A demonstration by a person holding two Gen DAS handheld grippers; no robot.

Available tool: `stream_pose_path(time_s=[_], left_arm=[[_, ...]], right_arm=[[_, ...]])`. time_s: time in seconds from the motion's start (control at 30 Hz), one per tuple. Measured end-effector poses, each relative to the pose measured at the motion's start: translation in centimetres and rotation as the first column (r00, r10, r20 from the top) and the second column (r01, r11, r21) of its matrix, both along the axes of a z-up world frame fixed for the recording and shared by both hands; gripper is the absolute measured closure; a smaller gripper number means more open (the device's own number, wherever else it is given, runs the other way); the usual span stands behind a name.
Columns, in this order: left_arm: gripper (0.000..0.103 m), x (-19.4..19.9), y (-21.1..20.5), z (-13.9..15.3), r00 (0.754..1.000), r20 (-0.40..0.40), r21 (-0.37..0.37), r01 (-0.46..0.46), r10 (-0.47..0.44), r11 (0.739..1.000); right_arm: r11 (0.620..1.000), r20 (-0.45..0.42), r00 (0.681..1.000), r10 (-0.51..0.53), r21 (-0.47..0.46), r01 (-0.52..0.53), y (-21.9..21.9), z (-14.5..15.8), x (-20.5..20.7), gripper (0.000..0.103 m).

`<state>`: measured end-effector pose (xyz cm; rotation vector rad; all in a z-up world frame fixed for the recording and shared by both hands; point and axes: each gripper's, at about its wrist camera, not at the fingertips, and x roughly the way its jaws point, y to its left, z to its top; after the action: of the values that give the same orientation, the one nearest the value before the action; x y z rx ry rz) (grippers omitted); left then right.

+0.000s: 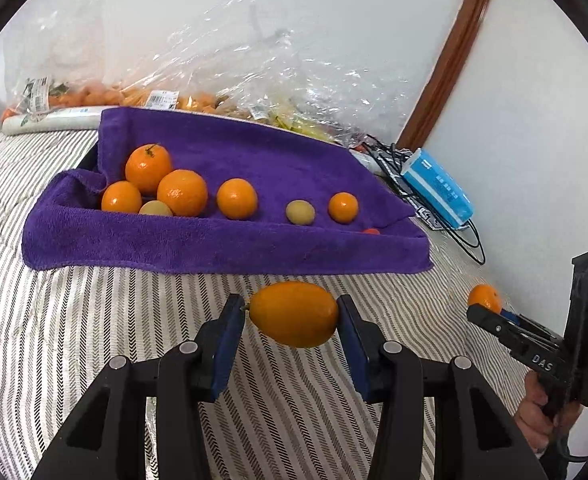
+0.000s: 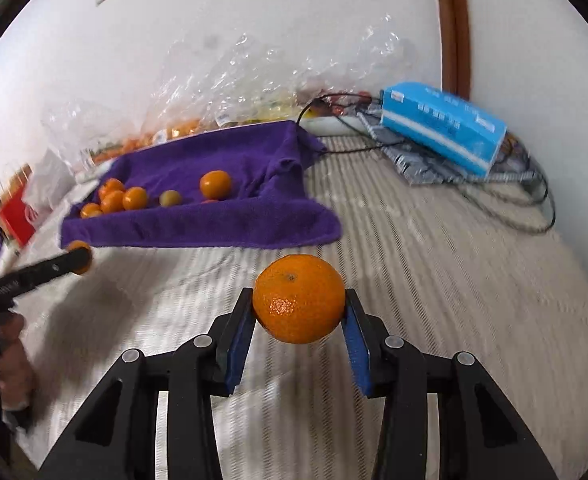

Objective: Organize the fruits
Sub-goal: 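Lift and carry the orange and the oval fruit over the towel with both tools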

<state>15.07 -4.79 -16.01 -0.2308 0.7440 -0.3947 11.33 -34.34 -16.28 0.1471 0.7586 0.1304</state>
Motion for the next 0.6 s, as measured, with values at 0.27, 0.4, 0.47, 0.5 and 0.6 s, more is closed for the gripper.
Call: stream_pose_path(time_s=[0.27, 0.4, 0.47, 0.5, 0.6], left_arm=[[0.058, -1.2, -0.5, 0.7, 0.999, 0.047, 0.012, 0.009, -0.01, 1.0], [0.058, -2.1, -0.3, 1.3, 0.996, 0.089, 0.018, -0.015, 0.013, 1.0], [0.058, -2.1, 0.0, 1.6, 0.994, 0.102, 0.025, -0.04, 0.037, 0.999], [0.058, -2.1, 0.2, 1.7, 0.993, 0.103, 0.02, -0.052, 0.049, 0.998], [0.058, -2.2, 1.0, 1.9, 0.99, 0.109, -0.005, -0.089, 0.089, 0.996]], right_arm=[[0.995, 0.0, 1.0, -0.023, 0.098, 0.023, 2.1, 1.9, -1.1, 0.06], [0.996, 0.013, 1.0, -0.014, 0.083, 0.013, 3.8, 2.8, -1.1, 0.06], [0.997, 0.018, 1.0, -0.004, 0.081, 0.003, 4.3, 3.1, -1.1, 0.06], [0.997, 0.023, 1.0, -0.001, 0.078, 0.0, 4.5, 3.2, -1.1, 0.06], [0.998, 0.042, 0.999, -0.011, 0.07, 0.008, 4.9, 4.0, -1.4, 0.06]])
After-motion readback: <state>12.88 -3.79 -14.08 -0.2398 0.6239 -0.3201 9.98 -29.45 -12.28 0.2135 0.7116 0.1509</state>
